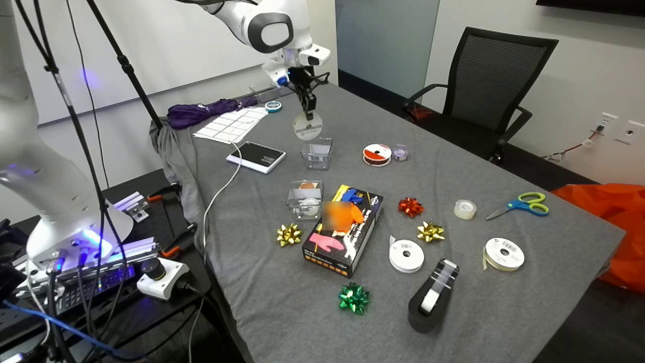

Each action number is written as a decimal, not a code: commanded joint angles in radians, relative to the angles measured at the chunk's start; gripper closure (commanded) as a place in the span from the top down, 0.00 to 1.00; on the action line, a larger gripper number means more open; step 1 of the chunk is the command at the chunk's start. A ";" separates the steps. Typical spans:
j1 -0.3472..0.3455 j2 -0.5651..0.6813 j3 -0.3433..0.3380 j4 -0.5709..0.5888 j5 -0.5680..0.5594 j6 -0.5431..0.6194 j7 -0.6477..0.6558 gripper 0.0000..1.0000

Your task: Remove the ribbon roll from the tray

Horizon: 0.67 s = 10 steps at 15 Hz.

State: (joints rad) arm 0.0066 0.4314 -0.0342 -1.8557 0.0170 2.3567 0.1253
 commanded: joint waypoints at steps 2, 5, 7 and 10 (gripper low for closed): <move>-0.015 -0.154 0.010 -0.125 0.001 -0.085 -0.074 0.06; -0.034 -0.217 0.002 -0.175 -0.006 -0.111 -0.146 0.06; -0.045 -0.240 -0.007 -0.206 -0.023 -0.109 -0.185 0.06; -0.063 -0.265 -0.023 -0.264 -0.068 -0.089 -0.250 0.06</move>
State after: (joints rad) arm -0.0338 0.2178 -0.0491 -2.0383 -0.0153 2.2608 -0.0547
